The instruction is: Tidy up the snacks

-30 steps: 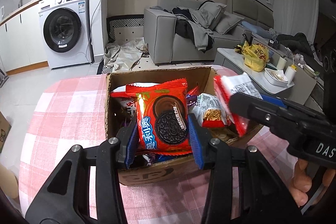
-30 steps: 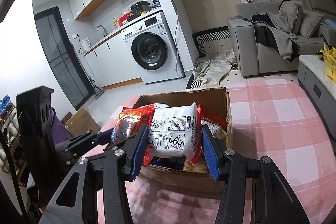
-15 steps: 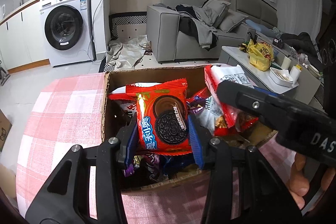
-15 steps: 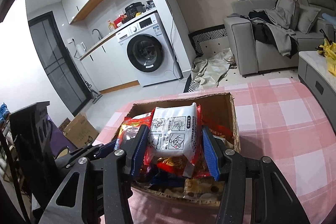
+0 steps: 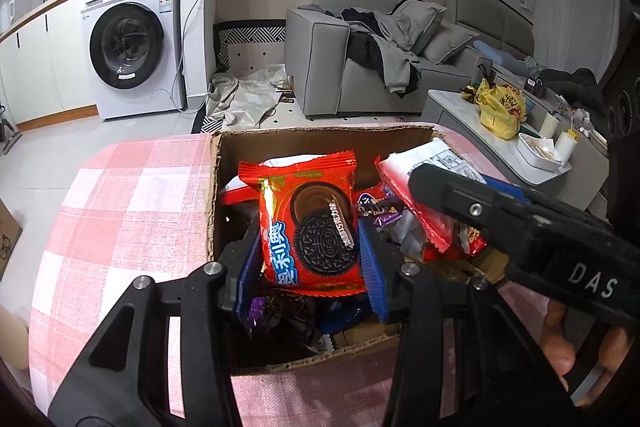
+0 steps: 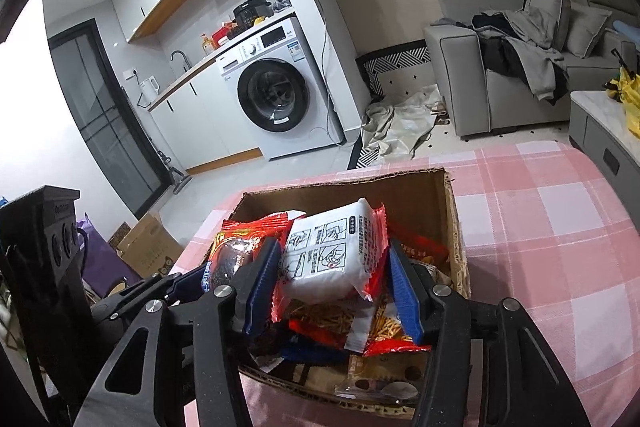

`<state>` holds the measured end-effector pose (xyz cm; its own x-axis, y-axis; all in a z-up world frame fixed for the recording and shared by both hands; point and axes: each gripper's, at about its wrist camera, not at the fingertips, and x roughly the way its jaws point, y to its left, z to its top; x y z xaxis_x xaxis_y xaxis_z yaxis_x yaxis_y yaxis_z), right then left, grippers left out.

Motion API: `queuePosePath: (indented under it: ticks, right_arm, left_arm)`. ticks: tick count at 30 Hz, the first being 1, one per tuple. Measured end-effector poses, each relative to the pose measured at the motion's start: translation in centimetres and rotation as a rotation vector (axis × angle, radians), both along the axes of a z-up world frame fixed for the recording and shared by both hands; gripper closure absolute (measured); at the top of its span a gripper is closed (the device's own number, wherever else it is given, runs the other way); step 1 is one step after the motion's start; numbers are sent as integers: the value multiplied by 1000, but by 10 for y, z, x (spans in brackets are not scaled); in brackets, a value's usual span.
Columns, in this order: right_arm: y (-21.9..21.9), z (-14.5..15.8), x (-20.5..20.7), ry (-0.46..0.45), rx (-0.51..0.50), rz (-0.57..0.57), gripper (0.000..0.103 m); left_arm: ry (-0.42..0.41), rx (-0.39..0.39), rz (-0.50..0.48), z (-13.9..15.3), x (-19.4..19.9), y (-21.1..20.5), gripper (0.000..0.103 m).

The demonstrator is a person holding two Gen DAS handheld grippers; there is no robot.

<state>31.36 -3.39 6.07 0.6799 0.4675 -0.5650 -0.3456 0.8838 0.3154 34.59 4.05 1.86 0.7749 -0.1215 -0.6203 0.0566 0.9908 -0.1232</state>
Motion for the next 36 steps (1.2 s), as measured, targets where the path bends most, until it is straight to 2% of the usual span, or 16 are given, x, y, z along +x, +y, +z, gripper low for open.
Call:
queuePosePath:
  ticks: [1,2,5,7,8,10,12,14,15,20,25,29,36]
  right_arm:
    - [-1,1,-1,1,-4,2,40]
    - [-1,2,-2,1,-7,4,27]
    - [-5,7,-12,-40,-25,-3,15]
    - [-7,9,-16,-40,-30,14,8]
    - [-9,9,-17,-36,-29,23,5]
    - [-12,10,-22,-28,-28,36,2]
    - [-18,12,-28,-32,-12,35,1]
    - [-23,14,-35,-41,-8,34,0]
    - [-24,14,-37,-46,-8,34,0]
    - [-33,14,-52,-67,-1,27,0]
    - [-40,10,-68,-94,-3,25,0]
    - [-44,1,-84,-108,5,49,0]
    - [-44,-15,-125,-186,-42,74,0]
  left_arm:
    - [2,0,-1,0,-1,0,62]
    - [5,4,-1,1,-2,0,60]
    - [1,19,10,7,-9,-1,44]
    - [-11,20,18,12,-16,0,29]
    - [-16,12,13,15,-20,1,28]
    - [-21,-2,13,20,-29,3,19]
    - [-36,9,19,25,-40,3,16]
    - [-51,4,14,30,-51,4,8]
    - [-62,3,19,31,-58,5,0]
    - [-116,18,37,38,-92,17,1]
    - [-139,-15,63,39,-122,30,1]
    - [-153,-41,83,33,-146,39,1]
    - [-161,-30,98,12,-186,48,1]
